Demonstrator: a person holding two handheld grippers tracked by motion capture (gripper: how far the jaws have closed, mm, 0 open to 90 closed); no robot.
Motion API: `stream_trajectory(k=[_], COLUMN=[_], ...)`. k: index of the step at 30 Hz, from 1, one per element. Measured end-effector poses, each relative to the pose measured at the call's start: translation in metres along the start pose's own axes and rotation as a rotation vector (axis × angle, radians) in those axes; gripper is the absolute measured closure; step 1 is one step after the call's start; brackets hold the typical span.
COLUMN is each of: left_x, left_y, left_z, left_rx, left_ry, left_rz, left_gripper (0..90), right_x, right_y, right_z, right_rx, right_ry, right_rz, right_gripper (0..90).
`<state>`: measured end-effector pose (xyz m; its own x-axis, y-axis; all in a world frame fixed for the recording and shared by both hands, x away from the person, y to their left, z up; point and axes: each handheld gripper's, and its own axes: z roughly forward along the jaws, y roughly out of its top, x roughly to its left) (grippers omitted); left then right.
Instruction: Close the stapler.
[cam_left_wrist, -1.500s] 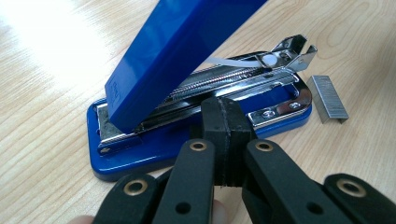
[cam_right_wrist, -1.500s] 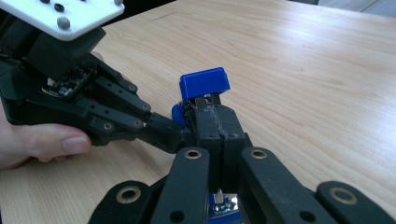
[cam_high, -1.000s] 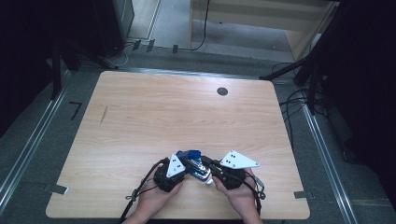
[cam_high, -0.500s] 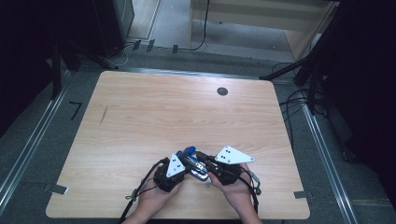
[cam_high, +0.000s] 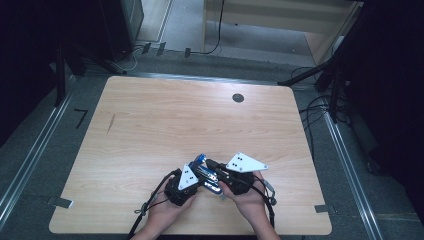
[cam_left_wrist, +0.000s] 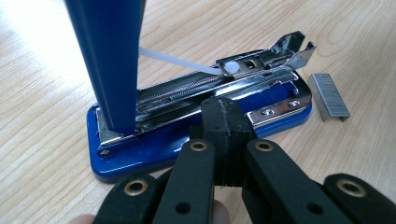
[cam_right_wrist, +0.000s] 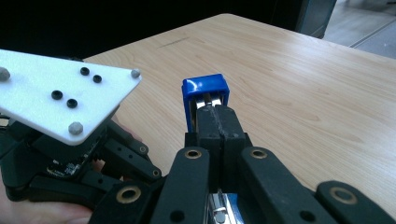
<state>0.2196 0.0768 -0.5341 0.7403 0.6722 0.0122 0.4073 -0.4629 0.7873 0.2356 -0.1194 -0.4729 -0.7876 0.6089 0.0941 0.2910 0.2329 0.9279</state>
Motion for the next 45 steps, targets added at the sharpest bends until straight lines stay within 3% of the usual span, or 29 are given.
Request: stream_trajectory(k=[25, 34, 45], left_x=[-0.001, -0.001, -0.001], left_y=[0.000, 0.000, 0.000], left_z=[0.000, 0.000, 0.000], left_rx=[-0.001, -0.001, -0.003], left_ry=[0.005, 0.003, 0.004], left_rz=[0.012, 0.011, 0.015], left_gripper=[90.0, 90.0, 90.0], right_x=[0.001, 0.000, -0.002], right_y=[0.015, 0.023, 0.024], right_z=[0.026, 0.038, 0.049], right_rx=[-0.015, 0.002, -0.005], right_ry=[0.030, 0.053, 0.069], right_rz=[-0.019, -0.033, -0.003], right_gripper=[90.0, 90.0, 90.0])
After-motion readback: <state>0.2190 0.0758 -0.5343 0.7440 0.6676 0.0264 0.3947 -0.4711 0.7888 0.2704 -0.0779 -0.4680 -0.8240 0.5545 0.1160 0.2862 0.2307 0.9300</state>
